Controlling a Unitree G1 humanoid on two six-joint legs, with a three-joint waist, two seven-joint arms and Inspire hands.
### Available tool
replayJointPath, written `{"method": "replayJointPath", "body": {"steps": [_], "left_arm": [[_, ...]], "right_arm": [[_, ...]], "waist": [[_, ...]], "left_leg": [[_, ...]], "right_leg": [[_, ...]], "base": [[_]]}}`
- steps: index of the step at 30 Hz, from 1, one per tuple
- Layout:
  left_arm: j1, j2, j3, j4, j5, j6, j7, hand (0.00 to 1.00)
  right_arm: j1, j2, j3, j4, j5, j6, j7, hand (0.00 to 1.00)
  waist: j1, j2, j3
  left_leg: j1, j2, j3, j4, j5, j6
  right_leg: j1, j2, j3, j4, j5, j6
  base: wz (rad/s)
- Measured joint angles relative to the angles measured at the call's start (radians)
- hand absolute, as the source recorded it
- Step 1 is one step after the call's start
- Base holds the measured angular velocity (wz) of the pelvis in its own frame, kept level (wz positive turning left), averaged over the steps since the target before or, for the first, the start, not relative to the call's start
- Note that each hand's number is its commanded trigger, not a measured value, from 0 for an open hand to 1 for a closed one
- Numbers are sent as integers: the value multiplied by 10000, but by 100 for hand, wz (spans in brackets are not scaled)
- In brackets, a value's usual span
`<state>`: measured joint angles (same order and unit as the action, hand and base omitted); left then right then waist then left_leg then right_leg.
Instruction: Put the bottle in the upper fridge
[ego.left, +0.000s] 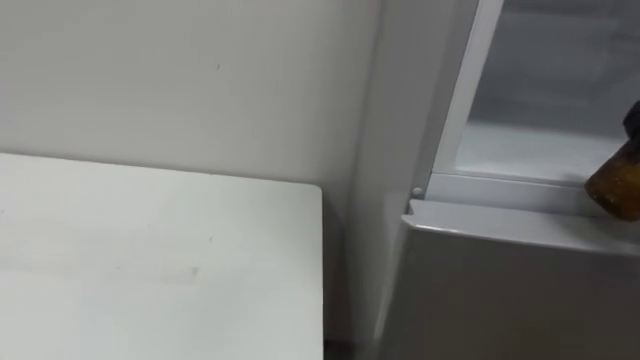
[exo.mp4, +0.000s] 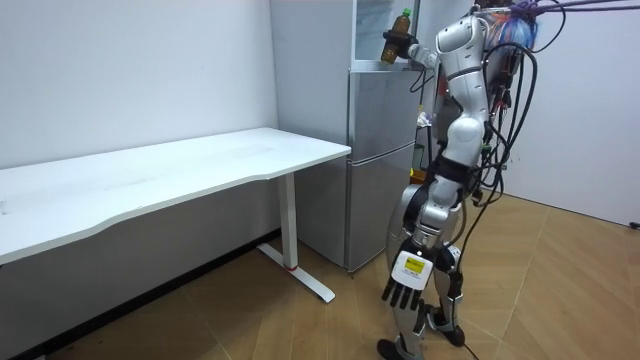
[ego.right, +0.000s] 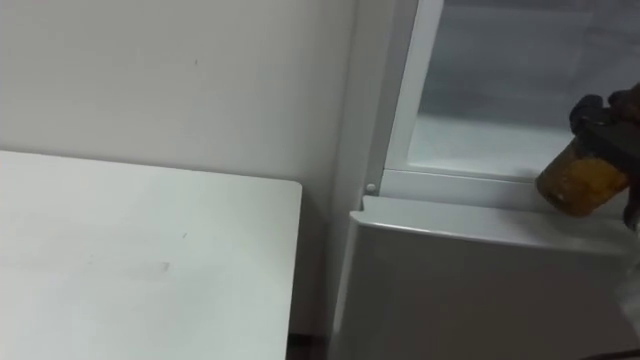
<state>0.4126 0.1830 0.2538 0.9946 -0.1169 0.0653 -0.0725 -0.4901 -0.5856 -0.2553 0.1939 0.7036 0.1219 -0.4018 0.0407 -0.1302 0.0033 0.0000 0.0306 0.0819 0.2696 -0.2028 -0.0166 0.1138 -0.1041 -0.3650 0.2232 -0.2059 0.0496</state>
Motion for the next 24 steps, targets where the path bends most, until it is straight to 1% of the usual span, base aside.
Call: {"method": "replayJointPath", "body": {"steps": [1, 4, 9, 11, 14, 16, 17, 19, 20, 22, 24], "left_arm": [[15, 3, 1, 1, 1, -2, 7, 0], [29, 14, 1, 1, 1, -13, 31, 0], [28, 53, -3, -9, -21, -54, 33, 0], [28, 53, -2, -30, -22, -54, 36, 0], [21, 54, -3, -31, -14, -46, 37, 0], [41, 60, 0, -31, -9, -24, 29, 0], [53, 70, 28, -31, -26, -24, 21, 0], [90, 74, 197, -29, -88, -23, 4, 0], [154, 106, 238, -28, -103, -23, 12, 0], [243, 144, 262, -15, -122, -23, 46, 0], [326, 204, 263, 20, -310, -21, 181, 0]], "right_arm": [[-126, -23, 0, 0, 129, 73, -13, 100], [-432, -42, 0, 0, 419, 78, -29, 100], [-811, -216, 38, 4, 508, 75, -146, 100], [-813, -302, 38, 98, 512, 54, -238, 100], [-896, -381, 79, 740, 394, 8, -240, 100], [-993, -466, 277, 1111, 365, 9, -246, 100], [-993, -610, 459, 1358, 343, 13, -234, 100], [-993, -780, 626, 1638, 331, 17, -317, 100], [-994, -915, 808, 1753, 333, 19, -359, 100], [-994, -954, 874, 1932, 333, 19, -373, 100], [-1001, -1080, 881, 1970, 333, 18, -430, 100]], "waist": [[4, 2, -1], [-25, 3, -2], [22, 3, -1], [168, 4, -1], [255, 3, -1], [375, 10, -1], [424, 7, -1], [497, -37, -21], [529, -86, -7], [596, -159, -20], [722, -221, -51]], "left_leg": [[3, -1, 1, 1, 0, 0], [21, -3, 1, 7, 0, 0], [128, -4, -17, 11, 0, 0], [142, -3, -15, 23, 0, 0], [135, -1, -23, 38, 0, 0], [96, 10, -18, -2, 0, 0], [86, 17, -15, -8, 1, 0], [34, 17, -19, -10, 3, -2], [27, 18, -21, -11, 5, -5], [18, 22, -20, 32, 10, -12], [19, 22, -19, 43, 10, -12]], "right_leg": [[1, 0, 0, 1, 0, 0], [23, 0, 0, -1, 0, 0], [151, 0, -2, -18, 0, 0], [161, 1, 22, -18, 0, 0], [148, 2, 26, -14, 1, -1], [96, 2, 19, 9, 1, -1], [47, 2, 20, 39, 0, -2], [34, 0, 15, 72, -10, -10], [19, 0, 17, 88, -21, -20], [-29, 1, 14, 129, -26, -23], [-32, 0, 5, 140, -26, -23]], "base": [[0], [0], [0], [0], [0], [0], [0], [0], [0], [0], [0]]}}
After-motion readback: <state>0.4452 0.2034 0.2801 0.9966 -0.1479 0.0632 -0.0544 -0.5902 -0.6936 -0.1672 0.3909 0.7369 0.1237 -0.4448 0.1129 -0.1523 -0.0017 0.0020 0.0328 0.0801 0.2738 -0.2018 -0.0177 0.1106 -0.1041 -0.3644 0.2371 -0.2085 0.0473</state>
